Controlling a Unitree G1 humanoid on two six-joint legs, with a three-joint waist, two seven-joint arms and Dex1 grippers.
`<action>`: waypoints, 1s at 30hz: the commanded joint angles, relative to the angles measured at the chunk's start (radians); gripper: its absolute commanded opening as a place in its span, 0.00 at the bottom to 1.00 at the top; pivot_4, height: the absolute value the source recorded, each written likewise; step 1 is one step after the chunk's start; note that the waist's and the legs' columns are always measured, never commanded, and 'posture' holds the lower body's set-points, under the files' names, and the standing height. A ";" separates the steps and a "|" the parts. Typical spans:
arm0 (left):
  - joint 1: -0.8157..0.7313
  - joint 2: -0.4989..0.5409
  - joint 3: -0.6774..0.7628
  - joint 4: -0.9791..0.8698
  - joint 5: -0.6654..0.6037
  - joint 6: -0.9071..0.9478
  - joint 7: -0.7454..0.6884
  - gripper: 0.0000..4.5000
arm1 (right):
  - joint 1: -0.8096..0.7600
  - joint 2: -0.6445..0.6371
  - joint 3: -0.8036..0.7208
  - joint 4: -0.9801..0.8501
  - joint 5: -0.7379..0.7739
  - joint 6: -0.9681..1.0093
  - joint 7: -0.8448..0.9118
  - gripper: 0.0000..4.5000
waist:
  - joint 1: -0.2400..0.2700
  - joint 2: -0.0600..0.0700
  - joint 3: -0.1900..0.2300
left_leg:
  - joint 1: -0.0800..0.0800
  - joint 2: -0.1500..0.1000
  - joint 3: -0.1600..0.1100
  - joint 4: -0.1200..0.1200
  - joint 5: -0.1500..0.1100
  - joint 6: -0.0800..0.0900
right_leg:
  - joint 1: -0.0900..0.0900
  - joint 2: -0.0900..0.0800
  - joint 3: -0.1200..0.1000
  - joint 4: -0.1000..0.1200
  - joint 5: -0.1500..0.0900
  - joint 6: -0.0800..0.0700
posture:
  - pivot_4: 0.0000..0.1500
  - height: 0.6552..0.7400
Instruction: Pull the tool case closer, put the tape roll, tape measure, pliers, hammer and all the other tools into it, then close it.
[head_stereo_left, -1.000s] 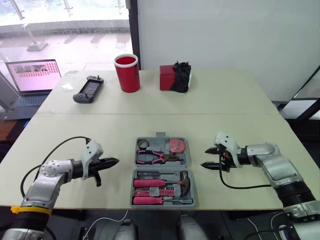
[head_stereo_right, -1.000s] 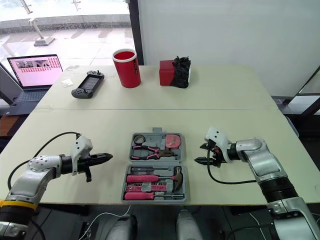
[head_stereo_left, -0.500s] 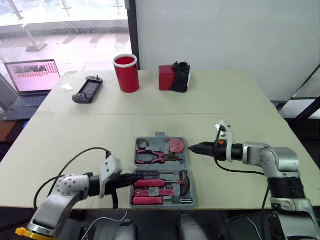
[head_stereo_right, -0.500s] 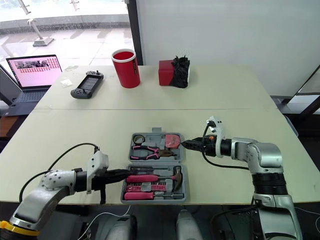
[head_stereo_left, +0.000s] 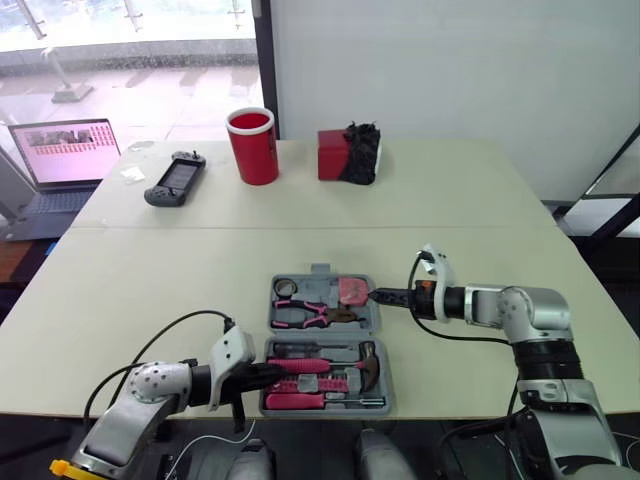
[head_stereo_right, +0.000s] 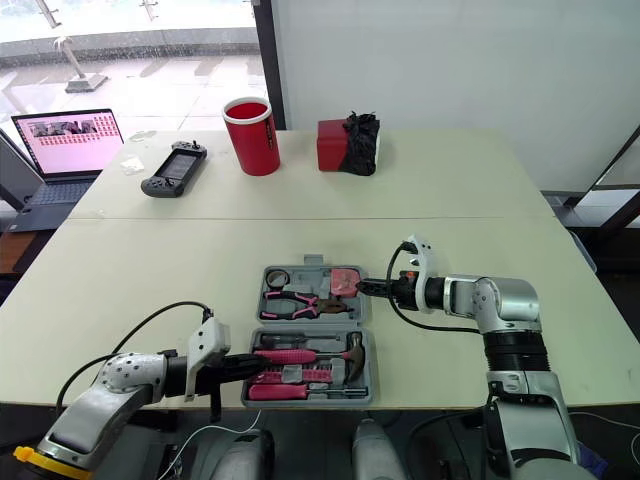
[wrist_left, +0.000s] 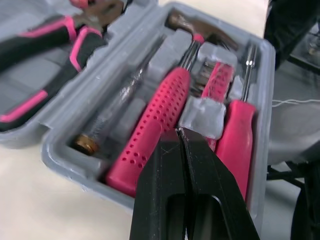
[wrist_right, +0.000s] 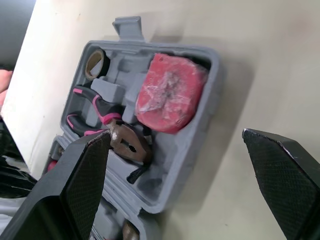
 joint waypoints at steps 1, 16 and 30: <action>-0.013 -0.016 -0.031 0.009 0.014 -0.028 -0.011 0.00 | -0.026 0.027 0.015 0.013 0.008 -0.012 -0.007 0.99 | 0.000 0.000 0.000 | 0.000 0.000 0.000 0.000 0.000 0.000 | 0.000 0.000 0.000 0.000 0.000 0.000 | 1.00 1.00; -0.048 -0.053 -0.165 0.088 0.114 -0.018 -0.003 0.00 | -0.170 0.180 0.014 0.421 -0.023 -0.181 0.035 0.99 | -0.028 0.000 -0.002 | 0.004 0.001 0.000 0.000 0.000 0.000 | 0.002 0.001 0.000 0.000 0.001 -0.001 | 1.00 1.00; -0.023 -0.074 -0.151 0.029 0.074 0.040 0.039 0.00 | -0.216 0.198 -0.025 0.496 -0.012 -0.194 0.107 0.99 | -0.052 0.000 -0.003 | 0.004 0.001 0.000 -0.001 0.000 0.000 | 0.003 0.001 0.001 0.001 0.001 0.000 | 1.00 1.00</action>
